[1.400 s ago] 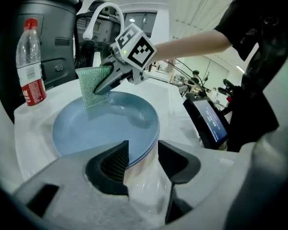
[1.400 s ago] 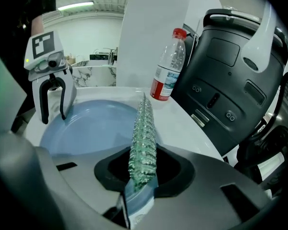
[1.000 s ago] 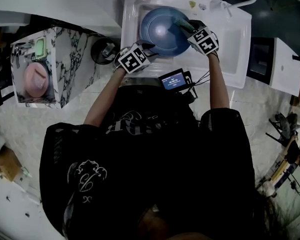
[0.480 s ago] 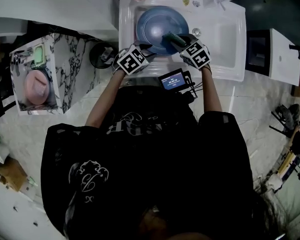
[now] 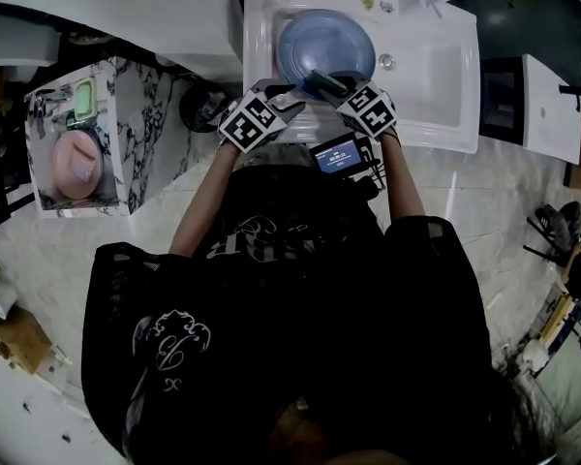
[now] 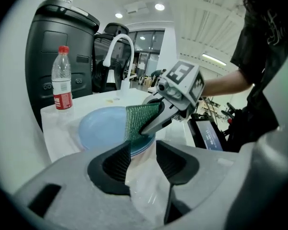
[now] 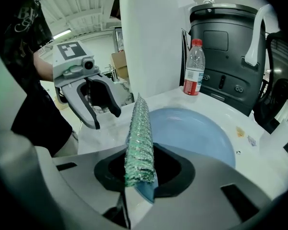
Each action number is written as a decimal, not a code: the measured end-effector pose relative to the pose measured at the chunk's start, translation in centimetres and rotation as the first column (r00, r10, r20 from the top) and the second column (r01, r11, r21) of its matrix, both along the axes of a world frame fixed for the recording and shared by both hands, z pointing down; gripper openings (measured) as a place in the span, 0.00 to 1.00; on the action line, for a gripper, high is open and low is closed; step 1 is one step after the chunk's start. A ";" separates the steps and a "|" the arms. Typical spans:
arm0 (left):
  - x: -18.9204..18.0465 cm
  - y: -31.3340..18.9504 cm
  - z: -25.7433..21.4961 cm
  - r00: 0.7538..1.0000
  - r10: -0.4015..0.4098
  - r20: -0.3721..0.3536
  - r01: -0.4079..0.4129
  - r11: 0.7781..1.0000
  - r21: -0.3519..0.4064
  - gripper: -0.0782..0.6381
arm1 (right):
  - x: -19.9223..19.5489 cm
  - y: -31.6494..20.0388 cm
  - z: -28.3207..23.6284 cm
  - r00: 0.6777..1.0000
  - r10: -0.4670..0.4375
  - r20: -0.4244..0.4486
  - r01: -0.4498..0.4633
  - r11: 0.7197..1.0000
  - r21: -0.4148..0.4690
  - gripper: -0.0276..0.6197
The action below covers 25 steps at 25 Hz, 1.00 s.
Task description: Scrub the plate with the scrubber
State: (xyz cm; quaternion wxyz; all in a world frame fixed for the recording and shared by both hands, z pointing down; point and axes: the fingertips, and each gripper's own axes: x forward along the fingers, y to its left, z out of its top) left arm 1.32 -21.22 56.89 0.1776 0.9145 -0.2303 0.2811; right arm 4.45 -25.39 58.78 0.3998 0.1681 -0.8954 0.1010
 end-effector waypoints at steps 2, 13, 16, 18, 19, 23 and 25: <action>-0.8 0.5 -1.5 0.999 -0.024 -0.035 0.024 1.000 0.012 0.34 | -0.1 0.0 -0.1 0.999 0.044 -0.007 -0.044 0.999 -0.001 0.18; -6.3 3.8 -9.0 0.969 -0.118 -0.215 0.144 0.983 0.111 0.34 | -2.7 1.3 -7.8 0.919 0.318 0.232 -0.340 0.939 0.060 0.18; -7.9 5.2 -10.1 0.963 -0.116 -0.242 0.148 0.982 0.120 0.34 | -3.7 3.6 -10.0 0.880 0.373 0.295 -0.405 0.912 0.057 0.18; -8.6 6.4 -10.7 0.959 -0.103 -0.265 0.138 0.984 0.117 0.34 | -4.3 5.6 -11.1 0.846 0.414 0.337 -0.451 0.892 0.038 0.18; -8.8 7.1 -10.9 0.958 -0.092 -0.272 0.129 0.985 0.118 0.34 | -4.5 6.8 -11.4 0.828 0.432 0.356 -0.472 0.881 0.028 0.18; -9.1 9.9 -11.1 0.956 -0.043 -0.291 0.081 0.989 0.122 0.34 | -4.8 11.1 -12.1 0.780 0.490 0.389 -0.534 0.845 0.007 0.18; -9.1 11.0 -10.8 0.952 -0.018 -0.306 0.055 0.992 0.112 0.34 | -5.3 13.0 -12.0 0.777 0.500 0.384 -0.542 0.840 0.004 0.18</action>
